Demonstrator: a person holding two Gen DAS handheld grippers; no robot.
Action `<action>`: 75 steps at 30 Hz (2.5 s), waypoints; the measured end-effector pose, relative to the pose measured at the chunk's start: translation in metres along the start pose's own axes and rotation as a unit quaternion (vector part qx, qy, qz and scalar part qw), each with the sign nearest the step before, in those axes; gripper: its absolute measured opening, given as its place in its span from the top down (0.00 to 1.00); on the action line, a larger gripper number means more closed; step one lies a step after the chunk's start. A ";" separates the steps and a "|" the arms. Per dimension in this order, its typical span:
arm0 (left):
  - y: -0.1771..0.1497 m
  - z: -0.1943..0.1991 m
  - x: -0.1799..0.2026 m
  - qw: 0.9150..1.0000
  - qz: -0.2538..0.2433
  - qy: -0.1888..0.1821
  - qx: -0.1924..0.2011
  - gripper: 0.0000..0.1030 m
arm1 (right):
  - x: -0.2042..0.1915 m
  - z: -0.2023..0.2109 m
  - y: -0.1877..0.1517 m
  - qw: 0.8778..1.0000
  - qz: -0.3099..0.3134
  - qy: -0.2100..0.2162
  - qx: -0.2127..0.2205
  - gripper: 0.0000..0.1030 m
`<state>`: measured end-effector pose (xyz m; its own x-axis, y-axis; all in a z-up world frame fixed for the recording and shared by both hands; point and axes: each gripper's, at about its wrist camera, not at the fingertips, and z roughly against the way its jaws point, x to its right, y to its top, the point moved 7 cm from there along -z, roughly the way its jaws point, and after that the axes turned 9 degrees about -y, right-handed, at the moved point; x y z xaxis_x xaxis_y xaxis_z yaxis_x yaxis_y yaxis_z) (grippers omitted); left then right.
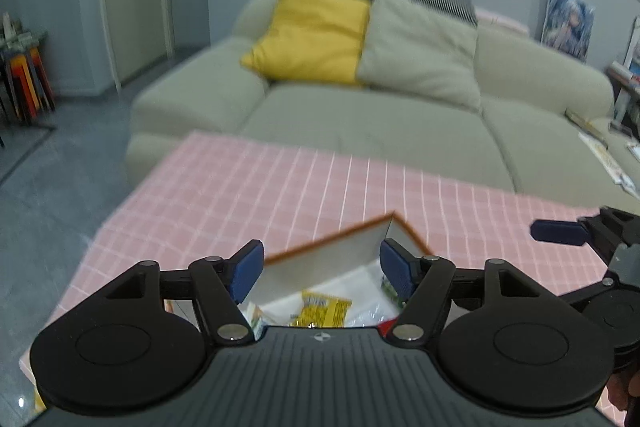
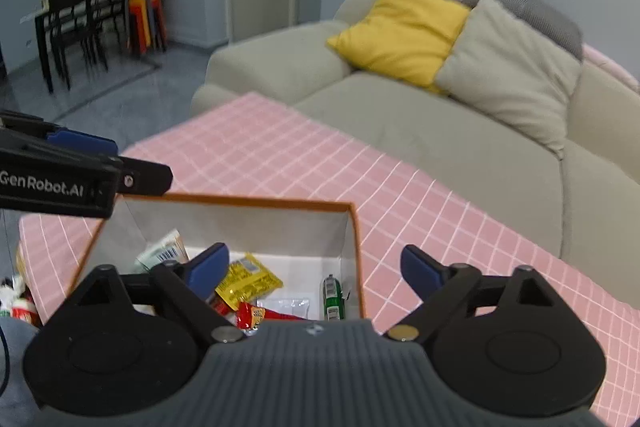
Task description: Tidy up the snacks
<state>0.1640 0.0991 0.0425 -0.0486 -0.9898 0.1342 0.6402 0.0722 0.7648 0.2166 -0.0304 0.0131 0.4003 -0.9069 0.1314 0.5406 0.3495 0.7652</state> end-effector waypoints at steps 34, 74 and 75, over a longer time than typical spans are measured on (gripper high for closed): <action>-0.109 0.078 0.047 0.994 -0.054 0.093 0.029 0.08 | 0.001 0.154 -0.139 0.988 -0.102 -0.093 0.067 0.04; -0.125 0.063 0.055 0.994 -0.052 0.091 -0.021 0.09 | 0.000 0.138 -0.152 0.991 -0.098 -0.086 0.044 0.04; -0.125 0.063 0.055 0.994 -0.052 0.091 -0.021 0.09 | 0.000 0.138 -0.152 0.991 -0.098 -0.086 0.044 0.04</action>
<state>0.0334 0.0435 -0.0061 0.0212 -0.9977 -0.0638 0.6707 -0.0332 0.7410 0.0323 -0.1158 -0.0167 0.1590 -0.9844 0.0748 0.5258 0.1486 0.8375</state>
